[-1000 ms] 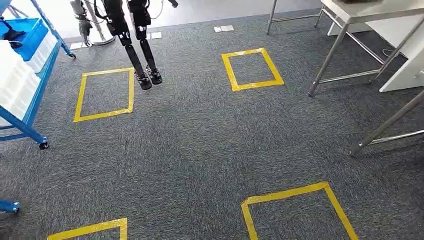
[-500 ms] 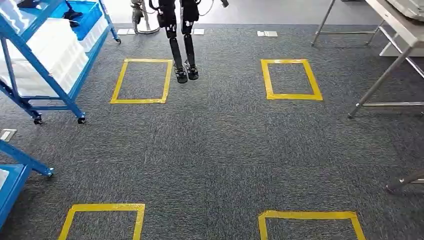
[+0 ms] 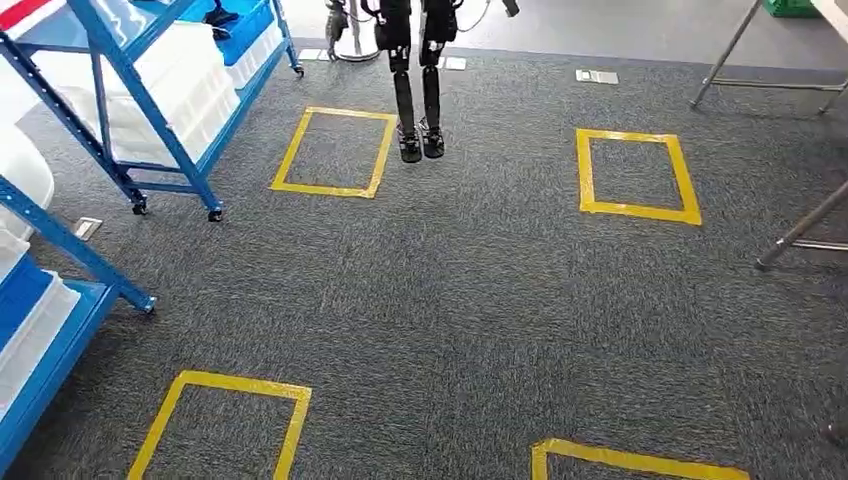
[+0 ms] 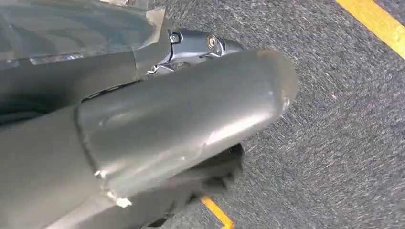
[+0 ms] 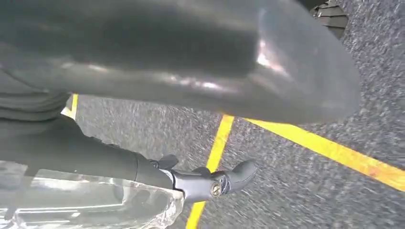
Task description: Take the parts from the cabinet and place them on the table.
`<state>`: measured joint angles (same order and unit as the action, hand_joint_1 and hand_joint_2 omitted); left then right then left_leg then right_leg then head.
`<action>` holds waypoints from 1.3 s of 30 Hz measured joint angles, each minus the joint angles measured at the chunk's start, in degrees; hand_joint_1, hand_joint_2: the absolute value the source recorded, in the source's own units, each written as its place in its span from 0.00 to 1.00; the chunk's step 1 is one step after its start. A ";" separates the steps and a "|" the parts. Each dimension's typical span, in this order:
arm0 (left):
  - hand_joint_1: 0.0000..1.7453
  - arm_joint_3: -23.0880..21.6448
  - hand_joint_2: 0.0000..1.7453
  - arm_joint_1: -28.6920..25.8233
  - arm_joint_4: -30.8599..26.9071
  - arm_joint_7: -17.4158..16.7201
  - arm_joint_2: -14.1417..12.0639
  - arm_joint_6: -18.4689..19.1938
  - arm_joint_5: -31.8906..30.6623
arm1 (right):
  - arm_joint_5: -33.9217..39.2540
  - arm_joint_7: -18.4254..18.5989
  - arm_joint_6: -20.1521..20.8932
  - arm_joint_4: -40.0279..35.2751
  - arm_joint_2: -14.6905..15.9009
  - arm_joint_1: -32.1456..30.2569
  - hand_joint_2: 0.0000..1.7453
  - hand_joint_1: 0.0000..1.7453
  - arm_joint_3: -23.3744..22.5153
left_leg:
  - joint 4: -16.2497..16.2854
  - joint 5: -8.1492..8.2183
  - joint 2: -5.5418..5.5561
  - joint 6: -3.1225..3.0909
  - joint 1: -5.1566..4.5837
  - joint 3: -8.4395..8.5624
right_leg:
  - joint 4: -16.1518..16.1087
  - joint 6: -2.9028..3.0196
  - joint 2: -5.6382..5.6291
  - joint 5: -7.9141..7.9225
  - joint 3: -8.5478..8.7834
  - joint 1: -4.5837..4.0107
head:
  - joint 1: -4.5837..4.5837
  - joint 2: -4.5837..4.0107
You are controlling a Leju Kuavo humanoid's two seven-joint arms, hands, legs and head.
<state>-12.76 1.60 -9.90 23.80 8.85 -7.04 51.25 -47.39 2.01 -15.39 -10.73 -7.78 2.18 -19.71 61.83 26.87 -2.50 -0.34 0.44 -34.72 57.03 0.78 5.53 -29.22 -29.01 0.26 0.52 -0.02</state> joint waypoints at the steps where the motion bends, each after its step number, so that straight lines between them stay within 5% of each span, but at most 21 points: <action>1: 0.00 0.00 0.00 0.11 -0.02 0.02 -0.02 0.04 -0.09 | 0.00 0.00 0.00 0.00 -0.02 0.03 0.00 0.00 0.00 | -3.37 0.05 -3.28 -0.38 -0.49 1.86 | 0.02 -0.11 0.43 -0.11 0.15 -0.33 | 0.00 0.00; 5: 0.00 -0.04 0.00 0.07 -0.02 0.04 -0.02 0.28 -0.35 | 0.18 -0.04 -0.07 -0.04 -0.11 0.19 0.00 0.00 -0.02 | -3.82 -0.49 -0.05 -1.53 -1.11 1.33 | -0.28 -1.17 2.99 -0.36 0.59 -0.58 | -0.09 0.00; 6: 0.00 -0.04 0.00 0.03 -0.02 0.02 0.11 0.39 -0.35 | 0.18 -0.07 -0.11 -0.15 -0.11 0.15 0.00 0.00 -0.02 | -4.98 -1.33 0.94 -2.08 -0.07 2.06 | 0.20 -1.45 2.70 -0.93 0.14 -0.88 | -0.15 0.00; 8: 0.00 -0.09 0.00 0.11 -0.04 -0.02 0.17 0.74 -0.48 | 0.15 -0.13 -0.13 -0.13 -0.04 0.11 0.00 0.00 -0.02 | -5.39 -1.79 2.06 -2.68 -0.26 2.15 | 5.77 -1.08 -3.37 -4.05 -1.90 -0.14 | -0.35 0.00; 11: 0.00 -0.35 0.00 0.17 -0.02 -0.04 0.28 0.96 -0.85 | 0.07 -0.11 -0.17 -0.11 0.11 -0.17 0.00 0.00 -0.02 | -5.35 -1.96 4.85 -2.68 -0.27 1.83 | 17.94 -1.24 -5.16 -8.38 -7.81 0.30 | -0.46 0.00; 12: 0.00 -0.48 0.00 0.14 -0.02 -0.04 0.28 0.96 -0.85 | 0.02 -0.11 -0.20 -0.11 0.11 -0.26 0.00 0.00 -0.02 | -5.32 -2.03 5.71 -2.58 -0.23 1.86 | 17.74 -1.76 -5.22 -7.81 -7.86 0.41 | -0.52 0.00; 14: 0.00 -0.59 0.00 0.14 -0.04 -0.07 0.31 0.96 -0.89 | -0.02 -0.11 -0.24 -0.13 0.33 -0.25 0.00 0.00 -0.02 | -5.09 -2.12 7.60 -2.25 -0.01 1.87 | 9.33 -3.43 -5.60 -3.53 -4.14 1.05 | -0.46 0.00; 15: 0.00 -0.63 0.00 0.17 -0.04 -0.07 0.33 1.01 -0.94 | -0.02 -0.15 -0.24 -0.13 0.39 -0.20 0.00 0.00 -0.02 | -4.79 -2.02 8.42 -1.92 0.16 1.83 | 3.59 -4.21 -6.74 -1.17 -1.45 1.51 | -0.48 0.00; 16: 0.00 -0.61 0.00 0.16 -0.04 -0.07 0.26 1.03 -0.96 | -0.02 -0.42 -0.17 -0.11 0.33 -0.22 0.00 0.00 -0.02 | -4.47 -1.92 8.99 -1.35 0.11 1.48 | 0.93 -4.58 -9.55 -0.65 -0.39 1.97 | -0.72 0.00; 18: 0.00 -0.63 0.00 0.19 -0.04 0.00 0.17 1.05 -1.03 | -0.02 -1.03 -0.02 -0.07 0.11 -0.22 0.00 0.00 -0.02 | -3.96 -1.93 9.82 -0.80 -0.34 0.85 | 0.99 -2.97 -8.90 -0.17 -0.62 1.39 | -0.94 0.00; 20: 0.00 -0.66 0.00 -0.05 -0.02 -0.02 0.11 1.25 -1.05 | 0.02 -1.27 0.20 -0.07 0.02 -0.06 0.00 0.00 -0.04 | -4.02 -2.37 10.66 -0.46 -0.10 0.44 | 1.23 -2.51 -7.94 -0.02 -0.61 1.06 | -0.65 0.00; 21: 0.00 -0.68 0.00 -0.05 -0.02 -0.02 0.07 1.31 -1.18 | 0.00 -1.33 0.46 -0.07 0.00 -0.08 0.00 0.00 -0.07 | -3.72 -2.01 10.08 -0.29 0.24 0.29 | 1.04 -1.97 -7.14 0.22 -0.63 1.53 | -0.70 0.00; 23: 0.00 -0.81 0.00 0.18 -0.02 -0.02 0.13 1.35 -1.44 | 0.00 -1.55 0.70 -0.07 0.02 -0.06 0.00 0.00 -0.07 | 0.90 1.22 4.13 0.01 -0.22 -1.77 | 1.04 -1.04 -5.94 0.24 -0.71 1.02 | -0.11 0.00; 25: 0.00 -1.01 0.00 0.23 -0.02 -0.02 0.13 1.38 -1.46 | 0.00 -1.68 0.92 -0.07 0.04 -0.38 0.00 0.00 -0.09 | 10.42 5.94 2.73 0.07 -0.19 -6.24 | 1.04 -0.69 -4.17 0.03 -0.89 0.42 | -0.04 0.00; 27: 0.00 -1.09 0.00 0.16 -0.02 -0.02 0.13 1.49 -1.51 | -0.11 -2.01 1.20 -0.04 0.11 -0.52 0.00 0.00 -0.09 | 14.83 6.80 2.68 -0.23 -0.22 -8.20 | 1.05 -0.38 -2.32 -0.07 -1.00 -0.09 | -0.02 0.00; 30: 0.00 -1.20 0.00 0.14 -0.04 -0.09 0.11 1.94 -1.64 | -0.28 -3.01 2.42 -0.07 0.00 -0.18 0.00 0.00 -0.07 | 3.61 1.09 1.77 -1.80 -0.90 -1.63 | 1.04 0.07 -0.20 -0.31 -0.65 -0.62 | -0.07 0.00; 31: 0.00 -1.31 0.00 0.16 -0.09 -0.11 0.09 1.99 -1.64 | -0.50 -3.50 2.95 -0.07 -0.04 0.00 0.00 0.00 -0.07 | -1.28 -0.34 -0.74 -2.71 -1.62 1.37 | 1.00 0.22 0.34 -0.41 -0.44 -0.66 | -0.04 0.00; 32: 0.00 -1.44 0.00 0.32 -0.13 -0.17 0.00 1.99 -1.64 | -0.50 -4.04 3.39 -0.07 -0.33 0.05 0.00 0.00 -0.04 | -2.80 0.68 -2.88 -2.98 -2.28 1.93 | 1.08 -0.01 0.94 -0.56 -0.47 -1.15 | -0.18 0.00; 36: 0.00 -1.44 0.00 0.09 -0.20 -0.28 0.11 1.97 -1.60 | -0.20 -4.63 4.30 -0.11 -0.72 0.66 0.00 0.00 -0.06 | -4.13 -0.08 0.17 -3.67 -2.39 1.83 | 0.41 -0.43 3.49 -0.62 0.15 -1.44 | -0.02 0.00; 38: 0.00 -1.44 0.00 0.15 -0.35 -0.35 0.28 1.99 -1.53 | 0.04 -5.01 4.90 -0.15 -0.59 0.57 0.00 0.00 -0.07 | -5.61 -1.41 1.59 -3.82 -1.28 2.74 | 4.09 -0.66 -2.98 -2.56 -1.61 -1.02 | -0.13 0.00; 39: 0.00 -1.44 0.00 0.22 -0.37 -0.35 0.31 2.01 -1.53 | 0.11 -5.01 5.07 -0.15 -0.59 0.52 0.00 0.00 -0.07 | -5.63 -1.55 2.37 -3.92 -1.15 2.56 | 8.23 -0.58 -4.59 -4.41 -3.55 -0.70 | -0.26 0.00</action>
<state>-14.21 1.82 -10.27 23.45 9.16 -5.03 49.72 -47.28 -2.99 -10.32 -10.88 -8.37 2.70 -19.78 56.20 25.32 -0.13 -4.25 -0.71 -32.16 65.25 0.20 0.95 -33.62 -32.56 -0.44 0.26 -0.02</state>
